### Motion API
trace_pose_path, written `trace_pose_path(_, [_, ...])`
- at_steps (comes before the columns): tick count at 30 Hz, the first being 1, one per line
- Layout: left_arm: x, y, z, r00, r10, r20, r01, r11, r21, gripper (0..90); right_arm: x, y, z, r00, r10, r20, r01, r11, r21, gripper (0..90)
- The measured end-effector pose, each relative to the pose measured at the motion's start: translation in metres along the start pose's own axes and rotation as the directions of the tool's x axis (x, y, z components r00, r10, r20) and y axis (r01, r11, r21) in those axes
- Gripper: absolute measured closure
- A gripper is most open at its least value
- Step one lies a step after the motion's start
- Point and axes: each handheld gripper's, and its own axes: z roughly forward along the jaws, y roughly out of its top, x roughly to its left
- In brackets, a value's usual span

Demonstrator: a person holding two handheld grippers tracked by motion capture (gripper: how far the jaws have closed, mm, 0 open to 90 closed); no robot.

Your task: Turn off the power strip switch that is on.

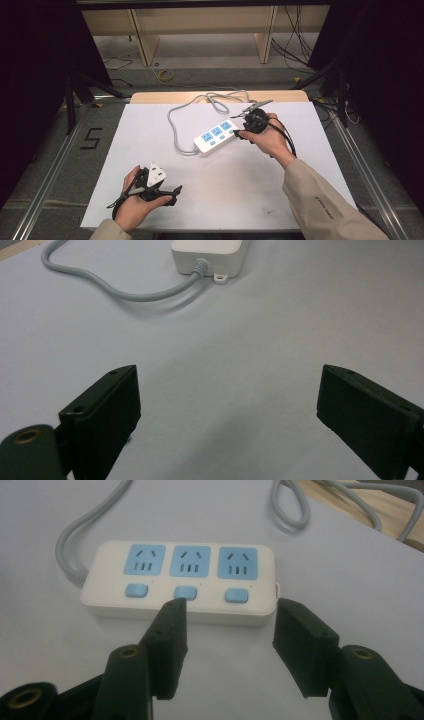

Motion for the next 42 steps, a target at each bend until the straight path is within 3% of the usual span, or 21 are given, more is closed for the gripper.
trace_pose_path(31, [0.002,-0.002,0.000,1.0000,-0.007,-0.004,0.007,0.9999,0.009,10.3,0.002,-0.041,-0.053,0.9996,-0.023,-0.016,0.021,0.996,-0.082,43.0])
trace_pose_path(42, [0.002,-0.002,0.000,0.9999,-0.009,-0.004,0.009,0.9999,0.013,10.4,0.001,-0.065,-0.069,0.9979,-0.030,-0.058,0.024,0.996,-0.090,41.1])
